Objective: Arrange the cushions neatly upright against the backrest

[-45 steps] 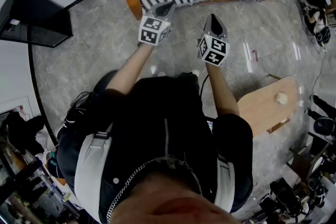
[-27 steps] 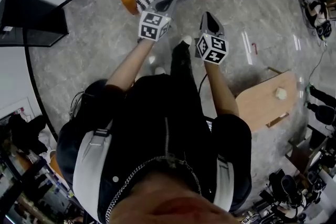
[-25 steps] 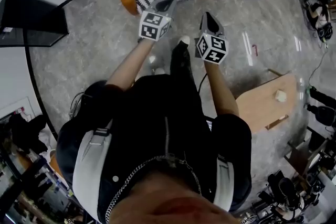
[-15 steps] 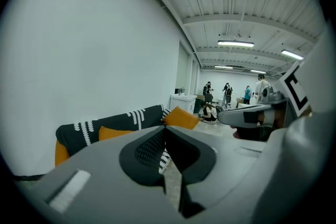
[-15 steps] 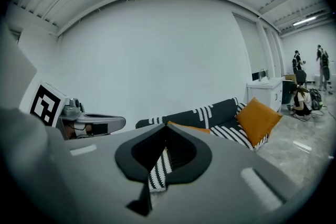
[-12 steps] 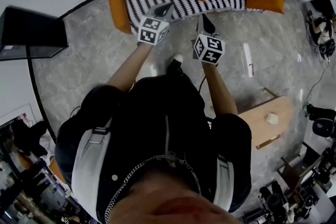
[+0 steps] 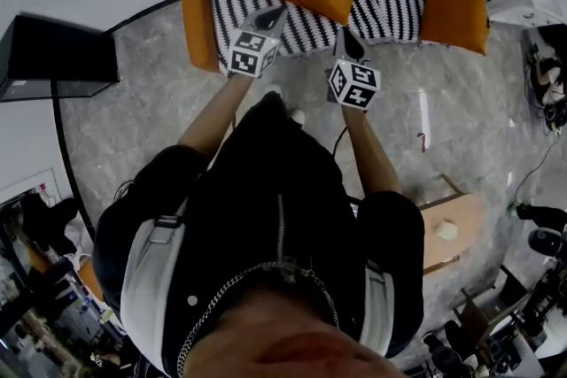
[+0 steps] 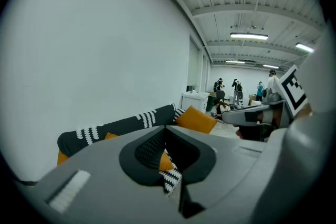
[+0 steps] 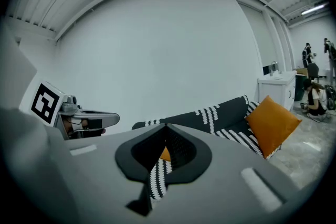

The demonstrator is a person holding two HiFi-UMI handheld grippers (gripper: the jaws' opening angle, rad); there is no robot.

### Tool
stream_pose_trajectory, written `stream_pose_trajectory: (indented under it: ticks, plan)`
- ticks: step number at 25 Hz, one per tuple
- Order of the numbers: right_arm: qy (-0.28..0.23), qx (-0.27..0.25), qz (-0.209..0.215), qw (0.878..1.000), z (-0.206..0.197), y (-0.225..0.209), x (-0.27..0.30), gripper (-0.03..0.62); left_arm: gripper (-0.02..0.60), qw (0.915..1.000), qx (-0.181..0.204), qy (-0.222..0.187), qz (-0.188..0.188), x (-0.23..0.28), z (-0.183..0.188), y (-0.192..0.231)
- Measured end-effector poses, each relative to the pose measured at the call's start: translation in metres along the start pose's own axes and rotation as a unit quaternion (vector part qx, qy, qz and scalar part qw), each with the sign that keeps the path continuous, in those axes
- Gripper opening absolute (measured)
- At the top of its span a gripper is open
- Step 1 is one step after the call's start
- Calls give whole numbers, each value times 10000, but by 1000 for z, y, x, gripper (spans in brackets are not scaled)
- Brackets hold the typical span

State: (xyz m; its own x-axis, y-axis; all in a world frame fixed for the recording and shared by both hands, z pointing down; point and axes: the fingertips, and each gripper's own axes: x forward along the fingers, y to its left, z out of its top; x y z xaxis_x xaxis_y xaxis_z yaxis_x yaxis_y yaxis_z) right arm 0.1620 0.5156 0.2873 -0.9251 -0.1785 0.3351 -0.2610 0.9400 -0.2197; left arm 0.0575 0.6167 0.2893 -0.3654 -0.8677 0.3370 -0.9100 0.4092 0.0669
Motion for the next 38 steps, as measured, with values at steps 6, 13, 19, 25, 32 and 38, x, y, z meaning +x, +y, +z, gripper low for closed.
stream_pose_trajectory:
  ticks: [6,13,19,25,32,38]
  plan:
    - [141,-9,55,9999,6,-17,63,3,11,9999,-129,41,93,52,1,43]
    - [313,-26,-68,9995,40,-66,166,3,11,9993,-293,223,2,157,11,101]
    - [658,73,-218,9976,61,-105,264,3,11,9985,-362,379,-131,236,31,155]
    - [844,100,-259,9960,73,-114,344,3,11,9975,-407,558,-138,287,34,217]
    - [905,53,-241,9956,87,-124,396,3,11,9960,-572,685,-99,328,33,251]
    - [1007,-61,-49,9949,91,-129,413,3,11,9958,-550,725,81,342,43,261]
